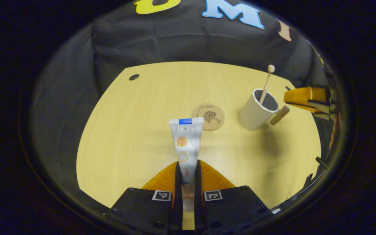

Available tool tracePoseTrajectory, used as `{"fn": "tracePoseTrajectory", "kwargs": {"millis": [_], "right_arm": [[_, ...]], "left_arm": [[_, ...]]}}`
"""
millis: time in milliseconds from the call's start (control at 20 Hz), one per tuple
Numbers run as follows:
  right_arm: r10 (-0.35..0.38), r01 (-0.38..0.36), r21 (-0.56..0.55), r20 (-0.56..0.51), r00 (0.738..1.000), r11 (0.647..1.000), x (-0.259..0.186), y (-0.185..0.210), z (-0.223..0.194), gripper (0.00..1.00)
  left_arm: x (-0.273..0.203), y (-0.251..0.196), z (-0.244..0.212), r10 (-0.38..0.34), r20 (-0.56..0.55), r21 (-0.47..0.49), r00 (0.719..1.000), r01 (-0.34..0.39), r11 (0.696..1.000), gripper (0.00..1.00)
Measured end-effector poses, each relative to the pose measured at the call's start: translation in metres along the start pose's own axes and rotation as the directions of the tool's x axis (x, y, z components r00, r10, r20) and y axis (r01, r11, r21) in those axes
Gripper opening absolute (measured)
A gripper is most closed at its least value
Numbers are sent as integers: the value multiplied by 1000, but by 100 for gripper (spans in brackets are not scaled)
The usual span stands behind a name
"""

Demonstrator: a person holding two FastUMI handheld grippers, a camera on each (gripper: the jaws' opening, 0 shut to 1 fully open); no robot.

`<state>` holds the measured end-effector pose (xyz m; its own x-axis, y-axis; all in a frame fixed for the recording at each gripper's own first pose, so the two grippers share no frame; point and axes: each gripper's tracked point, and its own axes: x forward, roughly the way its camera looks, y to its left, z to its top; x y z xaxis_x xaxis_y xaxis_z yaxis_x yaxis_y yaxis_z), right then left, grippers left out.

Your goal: Put the toothbrush and toothpaste on the desktop into the cup, then pick up the cup and place it on the coaster on the desktop.

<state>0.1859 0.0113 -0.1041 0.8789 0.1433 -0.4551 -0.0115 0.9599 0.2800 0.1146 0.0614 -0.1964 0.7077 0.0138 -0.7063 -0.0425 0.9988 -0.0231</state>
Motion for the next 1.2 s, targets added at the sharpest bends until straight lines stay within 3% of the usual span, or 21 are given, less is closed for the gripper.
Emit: {"fn": "tracePoseTrajectory", "kwargs": {"millis": [350, 550, 800, 1200], "right_arm": [[-73, 75, 74, -22, 997, 994, -35, -62, -33, 7], [-106, 111, 104, -59, 993, 988, -50, -93, -59, 7], [-146, 157, 122, -99, 984, 980, -66, -129, -79, 7], [-197, 216, 109, -157, 968, 970, -83, -179, -94, 7]], "left_arm": [[0, -40, 70, -73, 125, 90, 989, 62, 994, 22], [2, -78, 109, -154, 204, 130, 967, 129, 983, 22], [8, -129, 156, -236, 308, 187, 922, 185, 965, 22], [26, -182, 218, -289, 468, 157, 835, 243, 957, 21]]}}
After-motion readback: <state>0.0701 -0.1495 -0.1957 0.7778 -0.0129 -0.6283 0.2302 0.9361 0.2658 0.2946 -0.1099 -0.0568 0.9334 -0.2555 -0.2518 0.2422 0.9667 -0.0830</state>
